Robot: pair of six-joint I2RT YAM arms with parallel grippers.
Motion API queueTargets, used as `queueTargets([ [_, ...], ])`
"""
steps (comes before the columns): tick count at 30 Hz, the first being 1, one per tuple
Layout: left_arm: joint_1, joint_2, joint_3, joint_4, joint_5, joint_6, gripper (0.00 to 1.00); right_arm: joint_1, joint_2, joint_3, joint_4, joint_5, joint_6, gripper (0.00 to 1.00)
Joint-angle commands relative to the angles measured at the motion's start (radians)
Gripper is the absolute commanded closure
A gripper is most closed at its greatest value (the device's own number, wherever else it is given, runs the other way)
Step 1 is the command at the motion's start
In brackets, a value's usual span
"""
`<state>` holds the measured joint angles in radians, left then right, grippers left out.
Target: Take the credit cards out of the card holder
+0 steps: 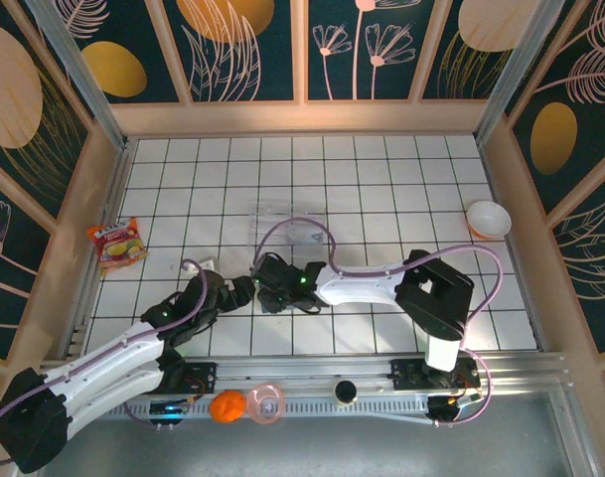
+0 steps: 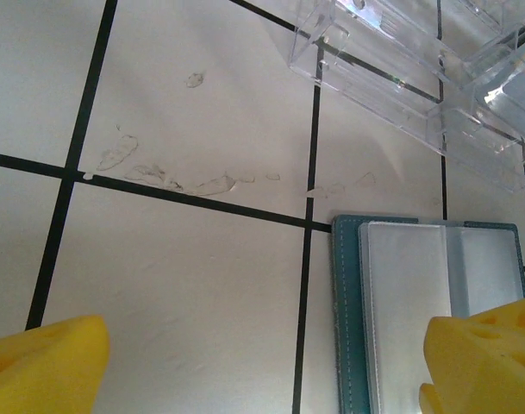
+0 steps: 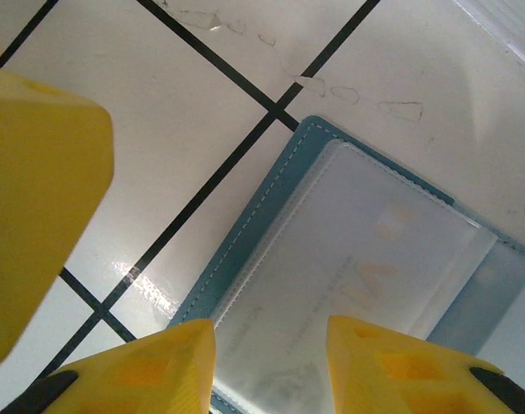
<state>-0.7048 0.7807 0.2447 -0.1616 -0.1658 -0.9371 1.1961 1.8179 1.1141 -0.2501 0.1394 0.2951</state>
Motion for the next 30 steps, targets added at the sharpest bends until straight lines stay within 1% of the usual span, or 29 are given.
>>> queueTargets([
  [1,0.009,0.0,-0.012,-0.009,0.006,-0.014,0.07,0.008,0.037,0.023,-0.02,0.052,0.004,0.61],
  [5,0.009,0.004,-0.01,-0.008,0.01,-0.013,0.08,0.01,0.069,0.023,-0.032,0.054,0.011,0.6],
  [8,0.009,0.006,-0.011,0.005,0.018,-0.012,0.1,0.016,0.096,0.029,-0.051,0.073,0.021,0.63],
  [10,0.01,0.01,-0.013,0.013,0.025,-0.013,0.11,0.016,0.1,0.028,-0.06,0.088,0.036,0.69],
  [13,0.009,0.03,-0.014,0.035,0.042,-0.005,0.13,0.015,0.086,0.013,-0.048,0.092,0.06,0.84],
  [16,0.009,0.061,-0.012,0.069,0.071,0.013,0.18,0.012,0.06,-0.009,-0.014,0.09,0.085,0.94],
  [17,0.009,0.074,-0.009,0.083,0.084,0.019,0.21,0.01,0.051,-0.016,0.001,0.087,0.094,0.96],
  [18,0.009,0.088,-0.005,0.103,0.103,0.03,0.26,0.008,0.04,-0.026,0.018,0.085,0.108,0.99],
  [19,0.009,0.106,0.0,0.125,0.121,0.038,0.33,0.007,0.026,-0.038,0.038,0.082,0.122,1.0],
  [22,0.007,0.167,0.019,0.182,0.171,0.056,0.52,-0.001,-0.01,-0.07,0.093,0.072,0.152,1.0],
  [24,0.007,0.212,0.025,0.226,0.206,0.06,0.61,-0.006,-0.027,-0.085,0.113,0.072,0.166,1.0],
  [28,0.007,0.291,0.034,0.302,0.257,0.058,0.76,-0.018,-0.059,-0.116,0.153,0.062,0.2,1.0],
  [30,0.006,0.315,0.043,0.324,0.268,0.061,0.79,-0.022,-0.074,-0.134,0.178,0.046,0.213,1.0],
])
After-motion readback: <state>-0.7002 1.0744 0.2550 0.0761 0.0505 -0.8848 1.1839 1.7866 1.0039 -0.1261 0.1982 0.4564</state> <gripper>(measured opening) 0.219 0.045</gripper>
